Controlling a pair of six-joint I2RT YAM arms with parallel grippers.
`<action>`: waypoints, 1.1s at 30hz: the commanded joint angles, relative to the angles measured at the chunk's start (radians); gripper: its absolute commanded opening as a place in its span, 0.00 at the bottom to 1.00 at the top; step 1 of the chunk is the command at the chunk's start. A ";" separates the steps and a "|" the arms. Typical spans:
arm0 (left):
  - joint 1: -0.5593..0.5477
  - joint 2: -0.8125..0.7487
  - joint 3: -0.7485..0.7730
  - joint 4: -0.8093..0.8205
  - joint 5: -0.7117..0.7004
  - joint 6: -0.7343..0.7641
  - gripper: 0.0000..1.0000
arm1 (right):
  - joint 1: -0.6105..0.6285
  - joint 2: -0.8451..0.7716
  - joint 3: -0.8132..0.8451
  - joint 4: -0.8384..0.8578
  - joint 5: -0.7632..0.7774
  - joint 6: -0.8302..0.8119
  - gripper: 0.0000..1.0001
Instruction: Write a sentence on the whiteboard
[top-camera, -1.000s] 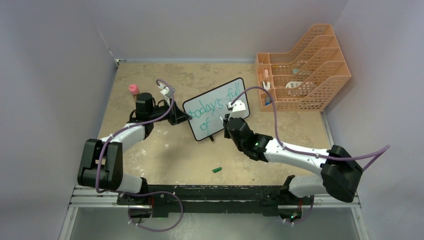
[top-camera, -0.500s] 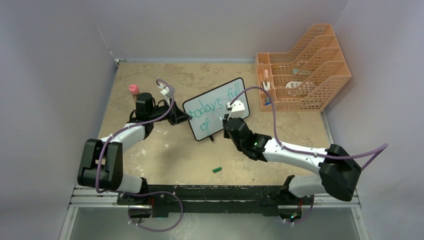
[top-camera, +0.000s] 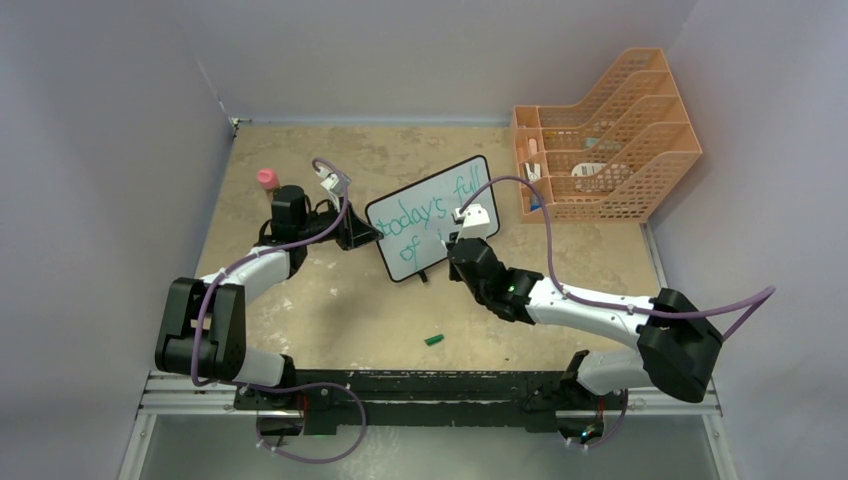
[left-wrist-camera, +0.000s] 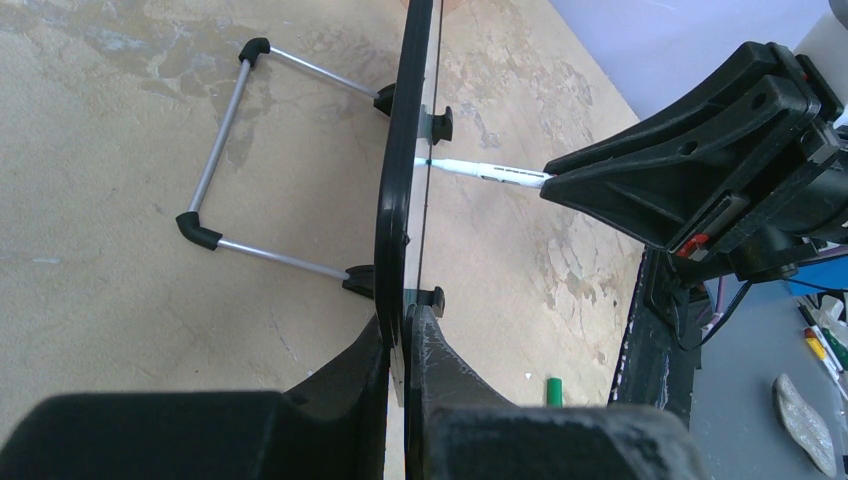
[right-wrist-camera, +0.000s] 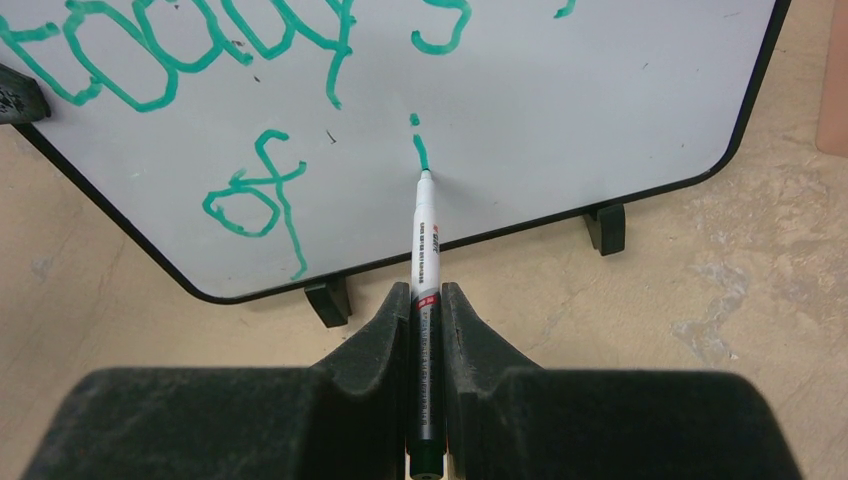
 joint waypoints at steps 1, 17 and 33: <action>-0.004 -0.014 0.035 0.018 0.010 0.026 0.00 | -0.003 -0.003 -0.009 0.001 -0.002 0.017 0.00; -0.004 -0.014 0.035 0.017 0.008 0.026 0.00 | -0.003 0.023 0.006 -0.020 -0.017 0.017 0.00; -0.004 -0.015 0.035 0.017 0.006 0.027 0.00 | -0.001 0.036 0.045 -0.009 -0.096 0.000 0.00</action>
